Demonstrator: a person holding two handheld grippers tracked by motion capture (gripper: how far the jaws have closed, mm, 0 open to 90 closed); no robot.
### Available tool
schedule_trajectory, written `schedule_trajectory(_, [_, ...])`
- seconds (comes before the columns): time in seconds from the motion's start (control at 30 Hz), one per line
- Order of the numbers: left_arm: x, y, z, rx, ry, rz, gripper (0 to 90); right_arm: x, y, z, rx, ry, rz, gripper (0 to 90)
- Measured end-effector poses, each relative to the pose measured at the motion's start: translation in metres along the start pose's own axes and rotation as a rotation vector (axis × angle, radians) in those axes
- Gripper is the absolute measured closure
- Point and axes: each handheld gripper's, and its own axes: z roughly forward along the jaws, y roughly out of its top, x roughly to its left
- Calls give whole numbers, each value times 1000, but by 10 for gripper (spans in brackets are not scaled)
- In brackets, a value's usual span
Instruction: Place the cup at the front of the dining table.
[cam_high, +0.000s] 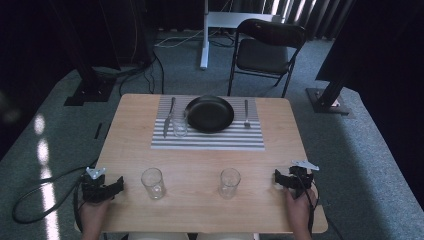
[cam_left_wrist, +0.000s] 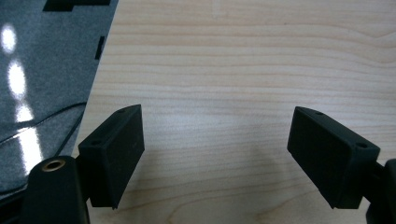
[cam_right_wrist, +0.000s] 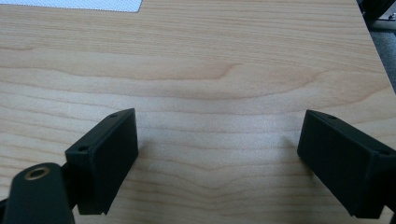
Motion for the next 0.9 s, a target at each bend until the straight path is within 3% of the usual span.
schedule_trajectory(0.13, [-4,-2,6,14,10,32,194,0,0,0,0,0,-1,117])
schedule_trajectory(0.23, [-2,-1,8,11,-20,5,194,0,0,0,0,0,0,117])
schedule_trajectory(0.37, [0,-2,12,-19,-15,-1,193,0,0,0,0,0,0,117])
schedule_trajectory(0.6, [-3,1,16,4,-49,33,79,0,0,0,0,0,-1,117])
schedule_trajectory(0.63, [-4,2,18,18,-54,42,4,0,0,0,0,0,-1,117])
schedule_trajectory(0.77, [-4,4,20,22,-39,22,0,0,0,0,0,0,-1,117])
schedule_trajectory(0.9, [-4,6,22,22,-42,28,0,0,0,0,0,0,-1,117])
